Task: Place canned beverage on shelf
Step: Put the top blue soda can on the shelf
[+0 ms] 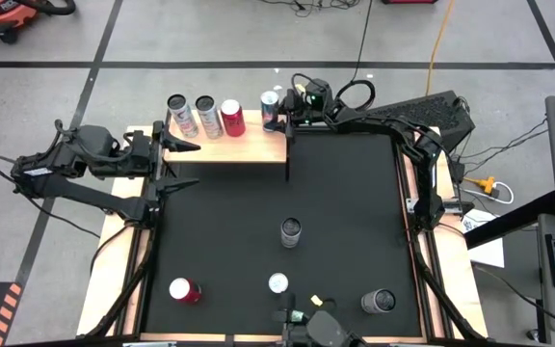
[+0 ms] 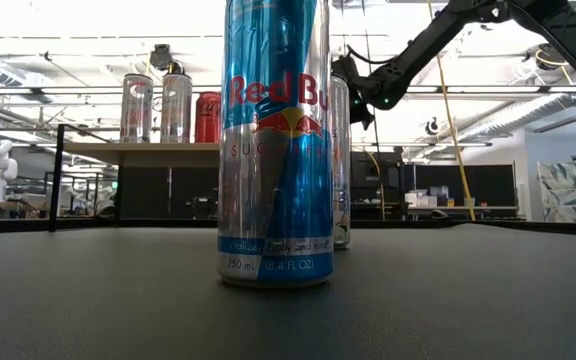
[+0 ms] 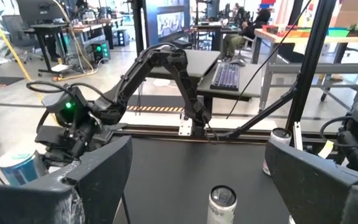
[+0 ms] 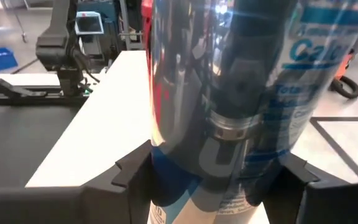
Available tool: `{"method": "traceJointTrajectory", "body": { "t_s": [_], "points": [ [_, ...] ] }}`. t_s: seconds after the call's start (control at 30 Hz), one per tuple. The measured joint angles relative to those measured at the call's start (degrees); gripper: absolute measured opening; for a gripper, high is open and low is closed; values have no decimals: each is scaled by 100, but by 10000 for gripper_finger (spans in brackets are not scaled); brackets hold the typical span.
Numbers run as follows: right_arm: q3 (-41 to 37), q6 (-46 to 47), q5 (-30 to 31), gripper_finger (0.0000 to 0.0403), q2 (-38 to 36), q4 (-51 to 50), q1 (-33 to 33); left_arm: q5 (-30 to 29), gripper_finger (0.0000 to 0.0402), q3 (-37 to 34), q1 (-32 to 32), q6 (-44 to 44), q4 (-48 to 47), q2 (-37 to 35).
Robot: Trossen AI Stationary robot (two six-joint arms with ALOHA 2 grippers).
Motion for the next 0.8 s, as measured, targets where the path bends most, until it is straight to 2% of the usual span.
{"method": "traceJointTrajectory", "body": {
  "t_s": [0.27,0.8],
  "points": [
    [0,-142,10,208,-2,-77,0,-2,367,0,0,-2,81,0],
    [11,-578,25,282,-17,-349,79,-153,367,0,0,-2,75,0]
  ]
}}
